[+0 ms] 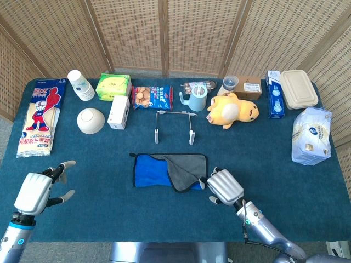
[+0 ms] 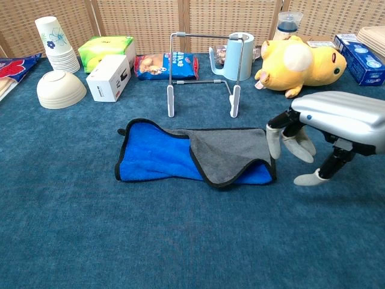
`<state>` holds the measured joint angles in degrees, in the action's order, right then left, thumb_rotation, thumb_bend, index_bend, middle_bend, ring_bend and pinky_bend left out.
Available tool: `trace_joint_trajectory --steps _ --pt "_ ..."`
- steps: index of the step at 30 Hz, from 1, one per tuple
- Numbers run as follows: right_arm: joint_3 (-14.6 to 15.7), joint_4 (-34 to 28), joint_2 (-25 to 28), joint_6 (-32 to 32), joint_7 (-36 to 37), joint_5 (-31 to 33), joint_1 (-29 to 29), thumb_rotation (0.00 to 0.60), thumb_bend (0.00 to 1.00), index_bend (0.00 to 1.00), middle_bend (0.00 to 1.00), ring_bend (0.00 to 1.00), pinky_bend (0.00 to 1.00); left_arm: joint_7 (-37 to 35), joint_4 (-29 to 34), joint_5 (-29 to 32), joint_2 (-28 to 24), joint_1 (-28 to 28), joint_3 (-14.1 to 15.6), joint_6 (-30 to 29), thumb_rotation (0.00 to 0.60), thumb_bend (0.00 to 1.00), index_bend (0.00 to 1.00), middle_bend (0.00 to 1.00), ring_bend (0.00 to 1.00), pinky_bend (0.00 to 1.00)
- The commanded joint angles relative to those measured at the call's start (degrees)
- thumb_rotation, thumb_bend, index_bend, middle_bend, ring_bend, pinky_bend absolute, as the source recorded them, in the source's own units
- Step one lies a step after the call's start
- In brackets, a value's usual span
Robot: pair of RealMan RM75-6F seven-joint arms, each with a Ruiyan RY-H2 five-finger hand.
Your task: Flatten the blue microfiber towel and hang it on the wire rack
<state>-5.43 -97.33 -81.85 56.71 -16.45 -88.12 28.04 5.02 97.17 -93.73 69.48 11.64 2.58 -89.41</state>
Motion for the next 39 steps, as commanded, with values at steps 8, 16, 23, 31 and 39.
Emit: trace_joint_trajectory --steps 8,16,23,31,39 --pt "0.3 1.3 -2.3 -0.5 -3.3 0.1 2.6 0.600 0.16 0.48 0.81 0.70 0.43 -0.1 0.8 -0.2 -0.4 1.3 -2.3 1.5 0.600 0.24 0.23 0.65 0.60 1.00" --pt "0.0 2.5 -5.0 -0.4 -5.8 0.9 4.2 0.600 0.16 0.42 0.81 0.70 0.43 -0.9 0.9 0.1 -0.3 1.7 -3.0 2.9 0.600 0.24 0.23 0.65 0.60 1.00" --pt "-0.4 3.9 -6.3 -1.0 -7.0 1.8 5.7 0.600 0.28 0.43 0.81 0.70 0.43 -1.3 0.6 0.0 0.0 1.7 -3.4 3.2 0.600 0.24 0.23 0.65 0.60 1.00" --pt "-0.6 4.3 -6.9 -0.7 -8.2 2.8 6.6 0.600 0.28 0.70 0.82 0.71 0.43 -1.6 0.3 0.3 0.3 1.6 -3.9 3.2 0.600 0.24 0.23 0.65 0.60 1.00" --pt "-0.4 4.4 -7.8 -0.6 -9.1 3.3 7.3 0.600 0.24 0.80 0.82 0.71 0.43 -1.4 0.2 0.2 0.5 1.6 -4.1 3.4 0.600 0.24 0.23 0.64 0.60 1.00"
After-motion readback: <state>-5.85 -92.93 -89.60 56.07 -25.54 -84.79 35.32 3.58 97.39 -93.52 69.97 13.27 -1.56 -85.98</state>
